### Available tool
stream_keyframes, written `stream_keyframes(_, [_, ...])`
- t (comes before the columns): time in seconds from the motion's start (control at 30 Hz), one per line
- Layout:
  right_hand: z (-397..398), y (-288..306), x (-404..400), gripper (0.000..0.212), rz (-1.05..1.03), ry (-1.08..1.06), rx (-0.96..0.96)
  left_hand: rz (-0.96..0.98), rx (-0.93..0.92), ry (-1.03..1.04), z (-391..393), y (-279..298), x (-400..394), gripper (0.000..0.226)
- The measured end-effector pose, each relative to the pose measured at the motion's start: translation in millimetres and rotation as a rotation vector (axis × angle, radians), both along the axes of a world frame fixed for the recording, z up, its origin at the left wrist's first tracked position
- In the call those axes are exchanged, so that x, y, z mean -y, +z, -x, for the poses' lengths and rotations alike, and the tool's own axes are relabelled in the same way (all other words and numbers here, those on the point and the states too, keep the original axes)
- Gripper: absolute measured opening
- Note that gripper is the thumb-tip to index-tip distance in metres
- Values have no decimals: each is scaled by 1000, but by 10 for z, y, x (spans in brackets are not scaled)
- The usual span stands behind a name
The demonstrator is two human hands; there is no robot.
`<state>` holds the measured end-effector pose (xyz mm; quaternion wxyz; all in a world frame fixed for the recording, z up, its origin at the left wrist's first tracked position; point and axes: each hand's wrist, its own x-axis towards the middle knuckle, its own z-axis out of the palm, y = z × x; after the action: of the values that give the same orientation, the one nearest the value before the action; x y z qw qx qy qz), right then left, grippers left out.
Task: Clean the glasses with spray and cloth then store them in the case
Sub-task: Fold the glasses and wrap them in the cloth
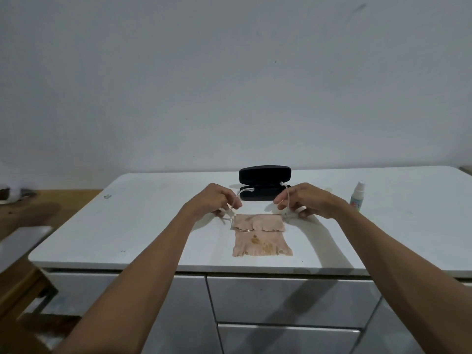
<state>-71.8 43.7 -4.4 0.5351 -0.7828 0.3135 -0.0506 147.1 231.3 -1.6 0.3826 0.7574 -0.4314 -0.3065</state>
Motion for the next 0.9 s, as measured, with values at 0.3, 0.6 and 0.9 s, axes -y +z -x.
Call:
stream_keyframes(0.3, [354, -82, -245, 18, 115, -241, 80, 41, 96, 123, 50, -107, -462, 17])
stream_keyframes(0.6, [625, -62, -762, 17, 422, 50, -45, 3, 249, -86, 584, -115, -771, 19])
stream_keyframes(0.9, [531, -80, -970, 11, 569, 85, -117, 24, 422, -85, 703, -207, -811, 7])
